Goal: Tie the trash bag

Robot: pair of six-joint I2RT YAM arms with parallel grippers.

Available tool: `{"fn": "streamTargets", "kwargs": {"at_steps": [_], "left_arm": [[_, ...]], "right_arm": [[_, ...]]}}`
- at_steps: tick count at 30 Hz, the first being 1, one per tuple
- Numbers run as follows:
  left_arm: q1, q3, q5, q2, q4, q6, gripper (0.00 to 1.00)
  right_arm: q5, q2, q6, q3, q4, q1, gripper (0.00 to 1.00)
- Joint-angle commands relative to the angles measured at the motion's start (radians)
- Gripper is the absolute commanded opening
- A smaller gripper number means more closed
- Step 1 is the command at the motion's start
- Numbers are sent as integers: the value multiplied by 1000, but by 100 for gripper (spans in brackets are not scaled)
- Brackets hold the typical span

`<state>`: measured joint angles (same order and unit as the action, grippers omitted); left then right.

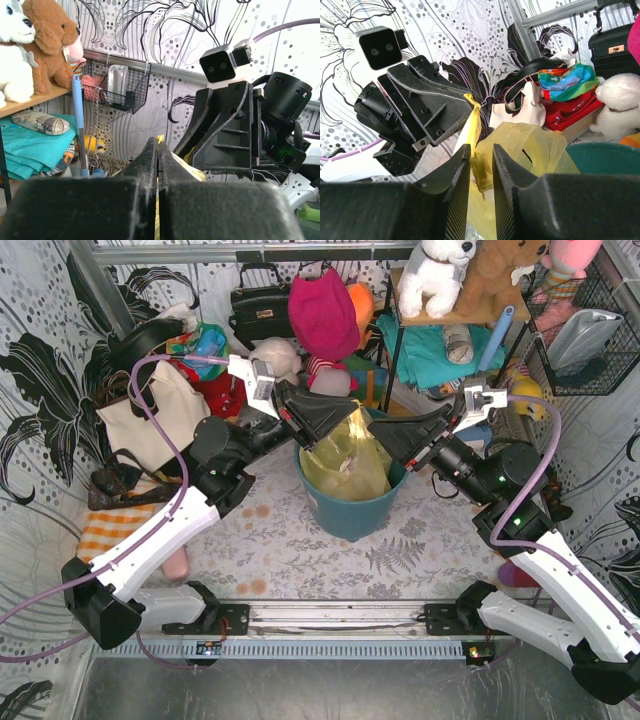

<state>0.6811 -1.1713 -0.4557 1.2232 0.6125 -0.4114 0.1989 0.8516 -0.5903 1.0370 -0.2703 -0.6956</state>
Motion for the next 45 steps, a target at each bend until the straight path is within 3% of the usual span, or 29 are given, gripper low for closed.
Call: {"fn": "streamTargets", "kwargs": {"at_steps": [1,3,5,14,17,20,27,33,37,45], "left_arm": [[-6,11,-40,-34,48,-2,0],[-5,10,-45,-32,46,-3,0],[-5,10,-47,-31,46,-3,0],[-6,10,-49,-33,44,-4,0],[-7,11,-50,-33,43,-3,0],[-6,14,-48,-37,43,-2,0],[-8,18,-47,-38,41,0,0],[-10,13,-53,-30,44,-3,0],[-10,13,-54,-31,42,-3,0],[-12,12,-56,-27,44,-6,0]], "right_arm": [[10,3,21,17,-8,-5,22],[14,8,22,21,0,-5,23],[19,14,25,26,6,-5,35],[8,-1,39,37,50,-5,34],[21,3,40,46,59,-5,48],[28,8,45,63,89,-5,53],[9,-23,45,54,124,-5,51],[-19,-17,35,62,93,-5,61],[-61,-10,37,72,89,-5,52],[-74,4,40,82,59,-5,57]]}}
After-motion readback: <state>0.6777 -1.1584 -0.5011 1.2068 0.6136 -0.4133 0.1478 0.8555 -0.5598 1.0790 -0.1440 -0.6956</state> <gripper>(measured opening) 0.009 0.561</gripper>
